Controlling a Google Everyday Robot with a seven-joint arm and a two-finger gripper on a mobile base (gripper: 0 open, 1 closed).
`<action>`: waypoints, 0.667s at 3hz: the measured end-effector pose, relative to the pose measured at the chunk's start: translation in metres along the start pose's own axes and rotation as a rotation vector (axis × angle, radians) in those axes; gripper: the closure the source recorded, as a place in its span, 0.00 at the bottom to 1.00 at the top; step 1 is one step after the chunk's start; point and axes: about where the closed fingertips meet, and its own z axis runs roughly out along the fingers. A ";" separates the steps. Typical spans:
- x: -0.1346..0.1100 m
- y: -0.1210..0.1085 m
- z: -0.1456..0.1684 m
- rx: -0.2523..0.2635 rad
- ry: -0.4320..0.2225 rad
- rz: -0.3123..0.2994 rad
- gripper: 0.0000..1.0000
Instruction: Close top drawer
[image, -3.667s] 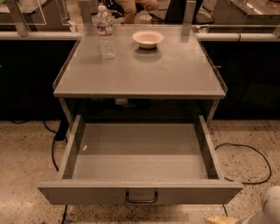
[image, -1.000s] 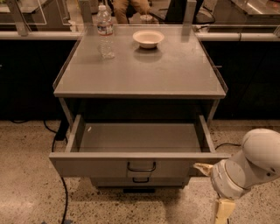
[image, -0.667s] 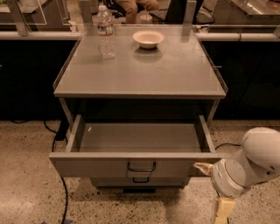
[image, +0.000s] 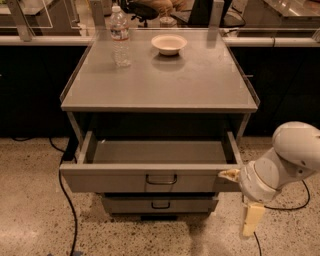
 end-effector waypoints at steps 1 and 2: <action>-0.005 -0.027 -0.008 -0.020 -0.017 -0.009 0.00; -0.010 -0.043 -0.011 -0.028 -0.032 -0.008 0.00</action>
Offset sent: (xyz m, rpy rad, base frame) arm 0.0633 0.0111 0.0230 0.0466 0.0306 0.0170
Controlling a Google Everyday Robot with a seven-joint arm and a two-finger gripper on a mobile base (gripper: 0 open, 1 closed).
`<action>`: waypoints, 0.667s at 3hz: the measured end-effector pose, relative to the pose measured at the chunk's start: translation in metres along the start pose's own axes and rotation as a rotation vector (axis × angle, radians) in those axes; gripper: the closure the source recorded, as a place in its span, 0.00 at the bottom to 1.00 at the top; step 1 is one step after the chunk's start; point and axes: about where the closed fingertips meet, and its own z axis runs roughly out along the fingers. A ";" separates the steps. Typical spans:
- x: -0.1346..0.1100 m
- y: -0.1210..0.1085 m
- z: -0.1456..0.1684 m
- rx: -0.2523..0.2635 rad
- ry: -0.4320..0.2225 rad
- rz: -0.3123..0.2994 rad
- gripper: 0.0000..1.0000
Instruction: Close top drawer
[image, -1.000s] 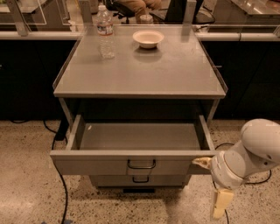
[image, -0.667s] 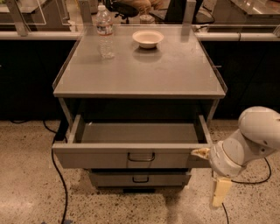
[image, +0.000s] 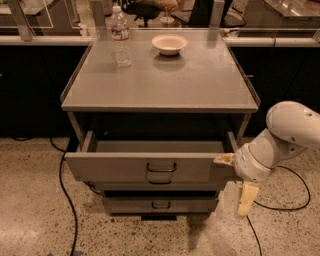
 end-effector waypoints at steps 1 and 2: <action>0.002 -0.014 0.010 -0.024 -0.034 0.008 0.00; 0.010 -0.025 0.026 -0.047 -0.080 0.023 0.00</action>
Offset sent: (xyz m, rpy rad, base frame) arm 0.0377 0.0013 -0.0454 0.1226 0.0882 -0.0118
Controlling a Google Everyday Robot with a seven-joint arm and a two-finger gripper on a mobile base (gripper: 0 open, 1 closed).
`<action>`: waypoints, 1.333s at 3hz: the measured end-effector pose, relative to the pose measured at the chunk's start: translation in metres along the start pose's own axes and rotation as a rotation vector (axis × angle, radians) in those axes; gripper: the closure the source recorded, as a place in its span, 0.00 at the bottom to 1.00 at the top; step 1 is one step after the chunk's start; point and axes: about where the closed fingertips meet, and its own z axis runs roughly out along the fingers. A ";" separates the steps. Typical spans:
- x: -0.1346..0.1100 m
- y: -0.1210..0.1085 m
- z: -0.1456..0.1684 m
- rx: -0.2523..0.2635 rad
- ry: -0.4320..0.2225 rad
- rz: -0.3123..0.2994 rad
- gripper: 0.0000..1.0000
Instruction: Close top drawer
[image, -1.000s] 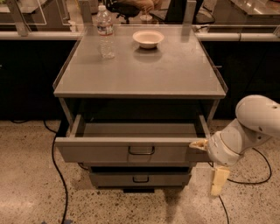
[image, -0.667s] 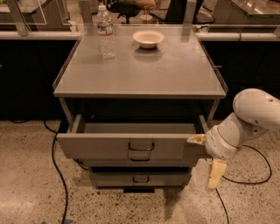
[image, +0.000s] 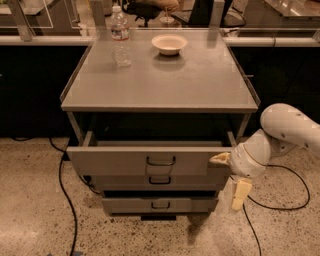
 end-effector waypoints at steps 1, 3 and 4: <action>0.006 -0.009 0.007 0.000 -0.036 0.018 0.00; -0.005 -0.028 -0.015 0.105 -0.086 0.020 0.00; -0.015 -0.040 -0.033 0.124 -0.077 0.021 0.00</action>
Offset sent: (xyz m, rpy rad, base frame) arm 0.0297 -0.0038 0.0062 0.1053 -0.0712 -0.0902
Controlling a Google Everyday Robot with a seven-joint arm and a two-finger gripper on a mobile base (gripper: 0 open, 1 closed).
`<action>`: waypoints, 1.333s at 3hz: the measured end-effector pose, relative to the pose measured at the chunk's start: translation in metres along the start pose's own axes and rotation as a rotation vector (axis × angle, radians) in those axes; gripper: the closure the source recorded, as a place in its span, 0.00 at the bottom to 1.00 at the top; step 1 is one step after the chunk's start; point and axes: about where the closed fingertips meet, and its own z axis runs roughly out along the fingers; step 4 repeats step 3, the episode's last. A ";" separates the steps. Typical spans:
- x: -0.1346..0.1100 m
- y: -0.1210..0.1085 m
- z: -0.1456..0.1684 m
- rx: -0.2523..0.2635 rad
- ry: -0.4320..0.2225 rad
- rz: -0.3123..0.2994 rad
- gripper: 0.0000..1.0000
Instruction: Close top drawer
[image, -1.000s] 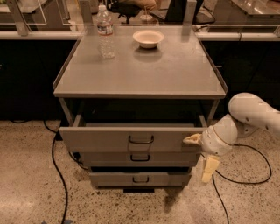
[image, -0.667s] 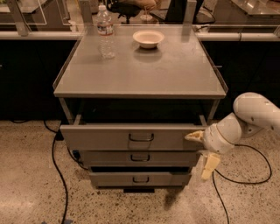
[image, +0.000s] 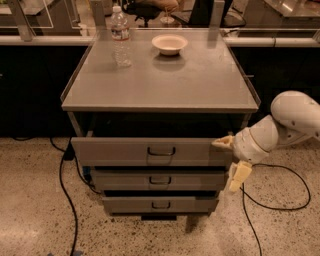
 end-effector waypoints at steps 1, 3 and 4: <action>-0.008 -0.019 -0.007 -0.010 -0.003 0.013 0.00; 0.001 -0.036 0.001 -0.039 -0.031 0.039 0.00; 0.001 -0.036 0.001 -0.039 -0.031 0.039 0.00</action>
Offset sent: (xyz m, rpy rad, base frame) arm 0.0364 -0.0040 0.0063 0.0217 0.0502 -0.0123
